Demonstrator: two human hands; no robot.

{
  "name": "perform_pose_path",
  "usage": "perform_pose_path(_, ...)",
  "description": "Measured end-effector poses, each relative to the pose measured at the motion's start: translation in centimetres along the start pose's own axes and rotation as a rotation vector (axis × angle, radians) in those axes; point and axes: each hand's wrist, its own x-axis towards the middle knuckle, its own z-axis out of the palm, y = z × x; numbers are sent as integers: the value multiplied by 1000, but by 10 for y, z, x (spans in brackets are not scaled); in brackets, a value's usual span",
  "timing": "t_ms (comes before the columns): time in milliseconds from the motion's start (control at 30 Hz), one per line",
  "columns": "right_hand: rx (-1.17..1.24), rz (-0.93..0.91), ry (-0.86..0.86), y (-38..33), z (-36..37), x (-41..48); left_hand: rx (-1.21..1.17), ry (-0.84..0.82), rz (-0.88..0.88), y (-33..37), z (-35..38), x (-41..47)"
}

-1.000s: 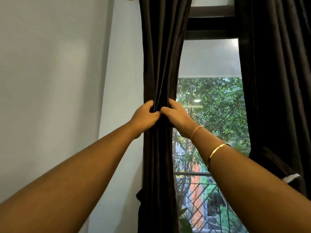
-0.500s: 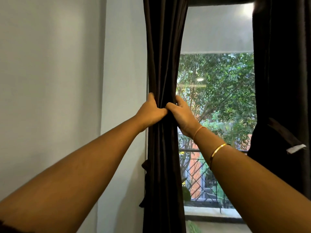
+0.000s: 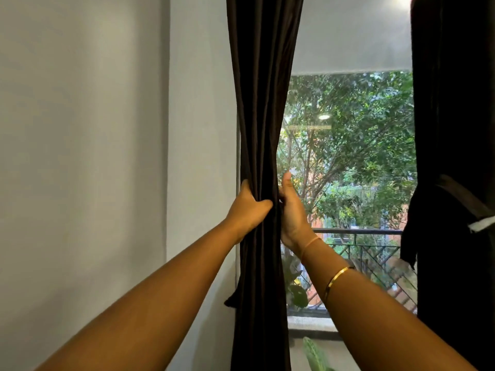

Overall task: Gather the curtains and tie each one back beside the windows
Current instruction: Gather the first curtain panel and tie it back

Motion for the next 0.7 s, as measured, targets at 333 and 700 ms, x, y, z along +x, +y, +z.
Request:
perform_pose_path(333, -10, 78, -19, 10, -18, -17, 134, -189, -64, -12, -10, -19)
perform_pose_path(700, -58, 234, -180, 35, -36, -36, 158, -262, -18, -55, -8, -53)
